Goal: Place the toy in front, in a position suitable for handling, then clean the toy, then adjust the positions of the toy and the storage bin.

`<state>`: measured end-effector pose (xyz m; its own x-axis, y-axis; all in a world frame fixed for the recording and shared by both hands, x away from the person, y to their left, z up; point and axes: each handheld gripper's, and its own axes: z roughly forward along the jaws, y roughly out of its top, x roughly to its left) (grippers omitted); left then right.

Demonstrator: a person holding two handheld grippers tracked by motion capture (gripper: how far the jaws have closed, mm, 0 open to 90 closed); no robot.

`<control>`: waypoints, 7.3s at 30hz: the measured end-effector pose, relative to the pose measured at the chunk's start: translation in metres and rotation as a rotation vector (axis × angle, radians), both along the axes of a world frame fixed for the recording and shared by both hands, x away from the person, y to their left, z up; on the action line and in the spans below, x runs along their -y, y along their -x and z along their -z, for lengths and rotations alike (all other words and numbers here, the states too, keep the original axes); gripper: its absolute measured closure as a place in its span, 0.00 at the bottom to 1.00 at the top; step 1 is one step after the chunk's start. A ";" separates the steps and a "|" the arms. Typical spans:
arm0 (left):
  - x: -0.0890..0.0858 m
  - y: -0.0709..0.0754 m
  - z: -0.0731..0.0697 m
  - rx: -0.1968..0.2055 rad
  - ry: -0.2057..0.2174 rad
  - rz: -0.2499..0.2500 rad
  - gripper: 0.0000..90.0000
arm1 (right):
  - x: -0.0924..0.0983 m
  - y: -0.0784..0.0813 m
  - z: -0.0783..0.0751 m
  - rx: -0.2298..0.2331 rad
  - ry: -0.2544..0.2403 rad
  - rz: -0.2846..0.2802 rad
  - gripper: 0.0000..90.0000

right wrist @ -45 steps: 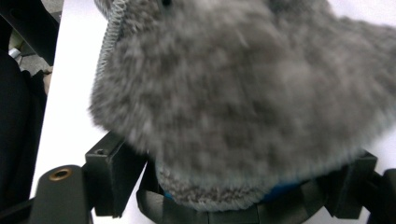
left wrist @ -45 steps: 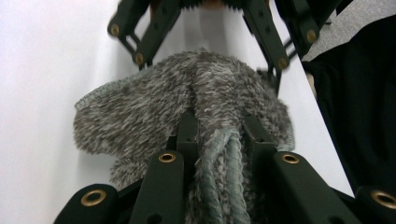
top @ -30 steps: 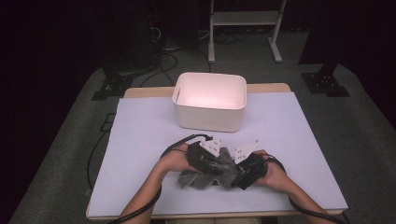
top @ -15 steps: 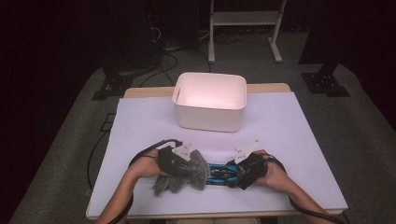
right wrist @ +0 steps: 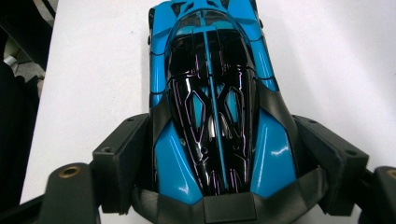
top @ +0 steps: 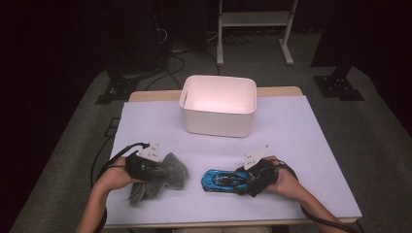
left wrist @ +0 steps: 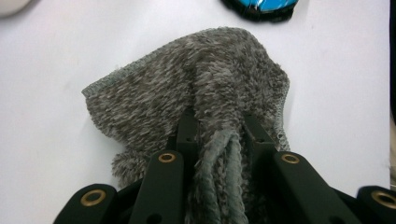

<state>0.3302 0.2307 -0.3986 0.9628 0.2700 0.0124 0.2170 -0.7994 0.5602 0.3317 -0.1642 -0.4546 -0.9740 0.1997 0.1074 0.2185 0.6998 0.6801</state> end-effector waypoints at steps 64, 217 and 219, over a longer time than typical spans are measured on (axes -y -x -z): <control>-0.010 0.019 -0.007 0.097 0.181 -0.101 0.12 | -0.011 -0.058 -0.108 -0.007 -0.043 -0.068 0.17; -0.013 0.032 -0.012 0.082 0.209 -0.069 0.11 | -0.047 -0.053 -0.141 0.003 0.141 -0.008 0.61; -0.013 0.032 -0.012 0.083 0.211 -0.069 0.11 | -0.045 -0.050 -0.144 0.006 0.128 -0.012 0.55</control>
<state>0.2980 0.2436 -0.3868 0.9401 0.3399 0.0273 0.2129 -0.6475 0.7317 0.3819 -0.1192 -0.3104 -0.9769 0.1999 0.0757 0.2058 0.7835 0.5864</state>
